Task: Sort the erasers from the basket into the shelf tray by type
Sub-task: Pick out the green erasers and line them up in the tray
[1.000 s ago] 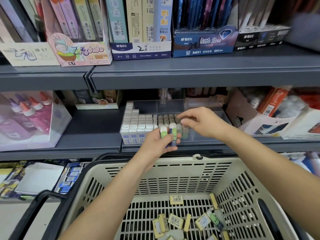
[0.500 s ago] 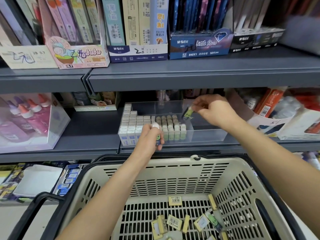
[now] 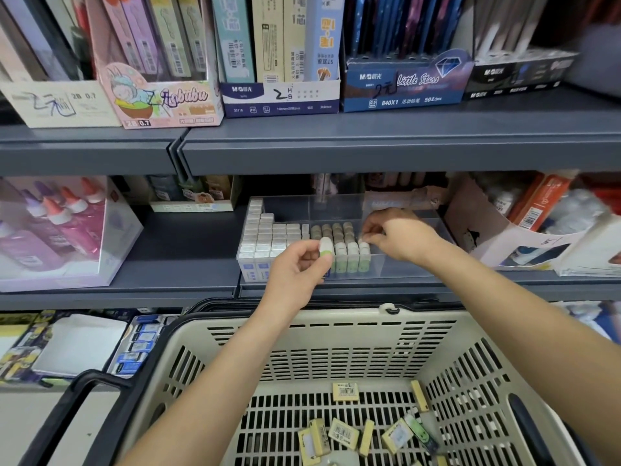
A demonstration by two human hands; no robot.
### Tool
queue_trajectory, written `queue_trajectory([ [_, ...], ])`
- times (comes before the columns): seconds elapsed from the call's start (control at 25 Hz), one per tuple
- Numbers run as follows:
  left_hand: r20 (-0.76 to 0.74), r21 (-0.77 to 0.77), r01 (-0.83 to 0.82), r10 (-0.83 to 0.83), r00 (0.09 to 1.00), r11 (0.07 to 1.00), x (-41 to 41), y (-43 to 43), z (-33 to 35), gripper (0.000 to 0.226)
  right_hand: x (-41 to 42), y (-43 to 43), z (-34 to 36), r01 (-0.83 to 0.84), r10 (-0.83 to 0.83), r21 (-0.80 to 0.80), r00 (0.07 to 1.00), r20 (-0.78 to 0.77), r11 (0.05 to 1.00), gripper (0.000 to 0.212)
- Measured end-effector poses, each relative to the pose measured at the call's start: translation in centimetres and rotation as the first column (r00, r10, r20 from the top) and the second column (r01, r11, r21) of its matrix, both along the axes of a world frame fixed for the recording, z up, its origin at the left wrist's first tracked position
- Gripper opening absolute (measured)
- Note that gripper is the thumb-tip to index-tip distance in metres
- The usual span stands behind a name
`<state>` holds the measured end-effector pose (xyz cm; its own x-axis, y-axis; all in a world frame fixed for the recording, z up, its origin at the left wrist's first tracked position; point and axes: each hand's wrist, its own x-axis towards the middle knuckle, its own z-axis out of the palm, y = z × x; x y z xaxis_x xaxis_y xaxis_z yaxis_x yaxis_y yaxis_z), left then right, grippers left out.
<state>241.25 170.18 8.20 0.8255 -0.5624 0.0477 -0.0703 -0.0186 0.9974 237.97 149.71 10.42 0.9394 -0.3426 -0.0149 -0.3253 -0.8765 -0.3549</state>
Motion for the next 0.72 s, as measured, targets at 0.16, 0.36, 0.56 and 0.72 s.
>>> queue_trajectory([
  [0.16,-0.034,0.005,0.008,-0.008,0.999,1.0,0.0,-0.3,-0.4,0.015,0.7,-0.2,-0.3,-0.028,0.028,-0.005,0.998,-0.057,1.0,0.015],
  [0.36,-0.059,0.027,0.019,-0.018,0.998,0.999,-0.2,-1.0,-0.8,0.021,-0.4,0.0,0.4,0.005,-0.005,0.005,0.997,0.081,1.0,0.022],
  [0.56,-0.061,0.042,0.061,-0.059,0.996,0.997,-1.0,-1.5,-0.8,0.019,-3.4,2.7,1.7,-0.126,0.064,0.267,0.971,0.232,0.955,0.025],
  [0.72,-0.046,0.046,0.087,-0.085,0.995,0.995,-1.5,-1.7,-0.3,0.021,-4.7,3.6,2.3,-0.167,0.08,0.413,0.972,0.219,0.895,0.016],
])
